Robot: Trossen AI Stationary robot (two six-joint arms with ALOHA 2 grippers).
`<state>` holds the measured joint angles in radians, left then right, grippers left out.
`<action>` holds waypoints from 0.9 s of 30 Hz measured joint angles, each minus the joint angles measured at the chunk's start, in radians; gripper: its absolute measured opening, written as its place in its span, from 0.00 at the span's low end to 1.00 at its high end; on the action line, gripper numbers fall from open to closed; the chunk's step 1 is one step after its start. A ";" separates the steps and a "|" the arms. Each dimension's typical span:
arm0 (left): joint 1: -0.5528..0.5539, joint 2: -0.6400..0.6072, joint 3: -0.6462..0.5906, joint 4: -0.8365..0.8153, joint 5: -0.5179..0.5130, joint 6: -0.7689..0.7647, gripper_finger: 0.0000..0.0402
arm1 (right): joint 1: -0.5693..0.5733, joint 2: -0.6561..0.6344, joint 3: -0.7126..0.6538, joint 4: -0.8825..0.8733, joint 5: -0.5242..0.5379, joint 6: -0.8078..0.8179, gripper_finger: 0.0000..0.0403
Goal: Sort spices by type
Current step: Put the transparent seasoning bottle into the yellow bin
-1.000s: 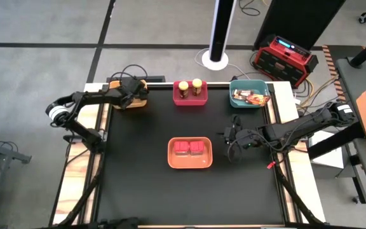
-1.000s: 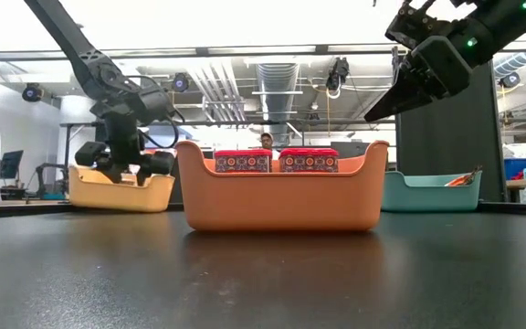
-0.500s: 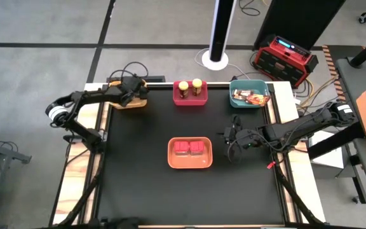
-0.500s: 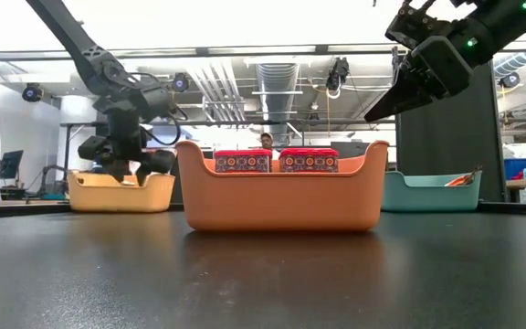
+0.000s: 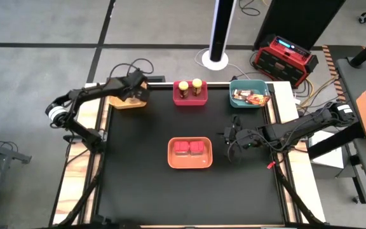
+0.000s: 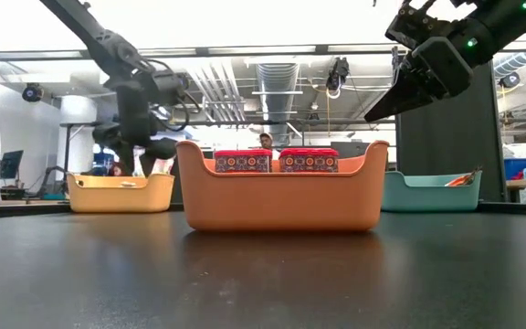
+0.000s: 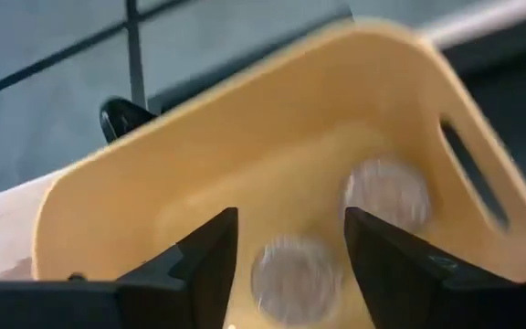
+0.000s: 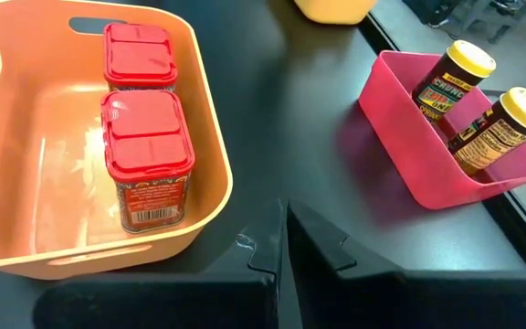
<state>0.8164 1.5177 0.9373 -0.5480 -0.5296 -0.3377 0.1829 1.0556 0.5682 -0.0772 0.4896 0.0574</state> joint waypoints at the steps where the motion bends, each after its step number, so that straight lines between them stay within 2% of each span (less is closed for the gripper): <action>1: -0.001 0.000 0.015 -0.046 0.015 0.015 0.44 | 0.000 0.000 0.000 0.000 0.000 -0.001 0.03; 5: 0.000 -0.005 0.057 -0.210 0.108 0.125 0.27 | 0.000 0.000 0.000 0.000 0.000 0.000 0.03; 8: -0.005 -0.016 0.083 -0.283 0.127 0.143 0.09 | 0.000 0.000 0.000 0.000 0.000 0.001 0.03; 10: -0.006 -0.029 0.099 -0.302 0.128 0.153 0.03 | 0.000 0.000 0.000 0.000 0.000 0.001 0.03; 14: -0.007 -0.051 0.101 -0.308 0.188 0.253 0.02 | 0.000 0.000 0.000 0.000 0.000 0.000 0.03; 16: -0.004 -0.049 0.089 -0.321 0.260 0.267 0.01 | 0.000 0.000 0.000 0.000 0.000 -0.003 0.03; 18: -0.005 -0.047 0.068 -0.321 0.288 0.268 0.00 | 0.000 0.000 0.000 0.000 0.000 -0.003 0.03; 23: -0.006 -0.047 0.009 -0.268 0.286 0.257 0.00 | 0.000 0.000 0.000 0.000 0.000 -0.003 0.03; 27: -0.005 -0.047 -0.028 -0.193 0.243 0.250 0.00 | 0.000 0.000 0.000 0.000 0.000 -0.005 0.03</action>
<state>0.8113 1.4712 0.9092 -0.7414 -0.2861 -0.0875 0.1829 1.0554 0.5678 -0.0771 0.4900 0.0525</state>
